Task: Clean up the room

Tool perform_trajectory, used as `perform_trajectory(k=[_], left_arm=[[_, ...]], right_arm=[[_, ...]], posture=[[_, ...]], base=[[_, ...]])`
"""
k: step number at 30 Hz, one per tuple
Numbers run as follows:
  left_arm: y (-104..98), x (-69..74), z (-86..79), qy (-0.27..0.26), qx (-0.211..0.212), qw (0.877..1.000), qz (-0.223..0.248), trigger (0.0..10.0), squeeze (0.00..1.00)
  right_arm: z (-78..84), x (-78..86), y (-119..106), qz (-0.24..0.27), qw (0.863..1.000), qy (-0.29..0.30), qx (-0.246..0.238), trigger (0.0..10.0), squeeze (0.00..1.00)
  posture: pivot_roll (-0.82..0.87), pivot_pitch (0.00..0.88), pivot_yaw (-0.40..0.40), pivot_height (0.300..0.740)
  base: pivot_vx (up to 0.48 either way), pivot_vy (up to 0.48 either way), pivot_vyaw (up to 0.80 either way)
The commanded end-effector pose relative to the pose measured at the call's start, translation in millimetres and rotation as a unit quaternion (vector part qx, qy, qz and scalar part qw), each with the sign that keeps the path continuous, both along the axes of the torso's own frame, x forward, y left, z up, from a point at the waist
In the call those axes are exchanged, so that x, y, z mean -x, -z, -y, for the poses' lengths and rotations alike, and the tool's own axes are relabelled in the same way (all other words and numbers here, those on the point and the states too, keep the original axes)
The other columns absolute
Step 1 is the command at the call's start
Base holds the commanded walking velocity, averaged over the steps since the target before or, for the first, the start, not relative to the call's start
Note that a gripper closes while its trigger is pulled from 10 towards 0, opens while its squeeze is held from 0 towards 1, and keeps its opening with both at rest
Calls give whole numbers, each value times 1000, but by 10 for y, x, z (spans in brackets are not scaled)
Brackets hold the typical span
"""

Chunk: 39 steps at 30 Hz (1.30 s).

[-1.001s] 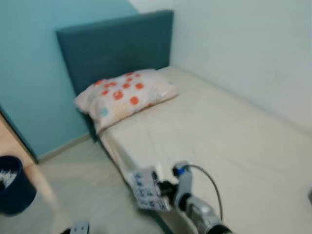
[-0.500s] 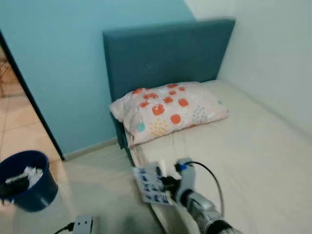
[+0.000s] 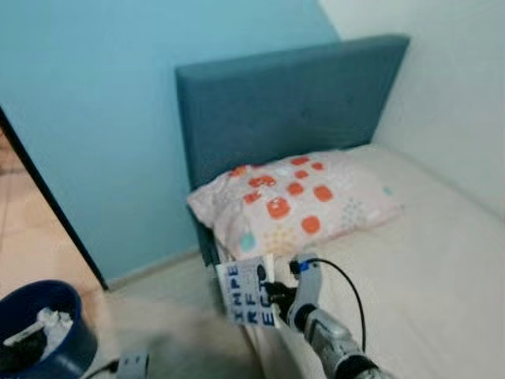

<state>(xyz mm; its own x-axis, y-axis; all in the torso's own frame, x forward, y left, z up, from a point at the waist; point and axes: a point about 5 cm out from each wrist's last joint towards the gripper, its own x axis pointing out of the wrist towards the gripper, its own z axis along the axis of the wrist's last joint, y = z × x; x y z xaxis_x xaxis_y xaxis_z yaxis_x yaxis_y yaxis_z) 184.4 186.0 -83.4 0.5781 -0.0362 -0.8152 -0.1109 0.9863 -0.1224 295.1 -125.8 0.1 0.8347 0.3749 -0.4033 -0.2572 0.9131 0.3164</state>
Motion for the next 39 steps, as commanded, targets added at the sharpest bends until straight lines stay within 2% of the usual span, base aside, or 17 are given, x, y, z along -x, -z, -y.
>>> perform_trajectory(k=[1, 13, 15, 18, 20, 21, 22, 23, 25, 27, 34, 36, 39], left_arm=[[61, 124, 5, 2, 0, 1000, -23, 10000, 0], [61, 132, -29, -8, -3, 1000, -24, 10000, 0], [61, 133, -32, -9, -3, 1000, -24, 10000, 0], [61, 133, -33, -9, -2, 1000, -24, 10000, 0], [64, 139, -33, -11, -1, 1000, -25, 10000, 0], [64, 139, -33, -11, -1, 1000, -25, 10000, 0], [65, 142, -32, -12, 0, 1000, -25, 10000, 0], [65, 142, -32, -12, 0, 1000, -25, 10000, 0], [70, 152, -27, -13, 1, 1000, -26, 10000, 0], [75, 161, -21, -12, 1, 1000, -28, 10000, 0], [77, 163, -5, -12, 3, 1000, -26, 10000, 0], [78, 163, 4, -11, 4, 1000, -26, 10000, 0], [81, 170, 12, -7, 4, 1000, -26, 10000, 0]], right_arm=[[87, 23, 30, -8, 1000, 18, 2, 10000, 0], [80, 46, 37, 0, 1000, 7, -2, 10000, 0], [145, 35, 44, -9, 999, 44, -4, 10000, 0], [175, 28, 42, -10, 998, 56, 2, 10000, 0], [394, 24, 62, -34, 987, 156, -6, 10000, 0], [394, 24, 62, -34, 987, 156, -6, 10000, 0], [491, 35, 75, -46, 979, 200, -12, 10000, 0], [491, 35, 75, -46, 979, 200, -12, 10000, 0], [636, 48, 78, -57, 964, 257, -39, 10000, 0], [689, 35, 57, -55, 956, 280, -65, 10000, 0], [601, -46, -17, -39, 954, 269, -126, 10000, 0], [555, -126, -93, -28, 945, 277, -171, 10000, 0], [586, -231, -212, -11, 927, 303, -222, 10000, 0]], posture=[[-28, 79, 8, 740], [-30, 81, 9, 740], [-29, 83, 8, 740], [-29, 83, 8, 740], [-29, 86, 9, 740], [-29, 86, 9, 740], [-29, 86, 9, 740], [-29, 86, 9, 740], [-31, 86, 12, 740], [-33, 87, 11, 740], [-33, 91, 12, 740], [-32, 93, 15, 740], [-25, 105, 21, 740]], base=[[0, 0, 0], [0, 0, 0], [0, 0, 0], [0, 0, 0], [0, 0, 0], [0, 0, 0], [0, 0, 0], [0, 0, 0], [0, 0, -381], [0, 0, -759], [0, 0, -108], [0, 0, 0], [0, 0, 0]])
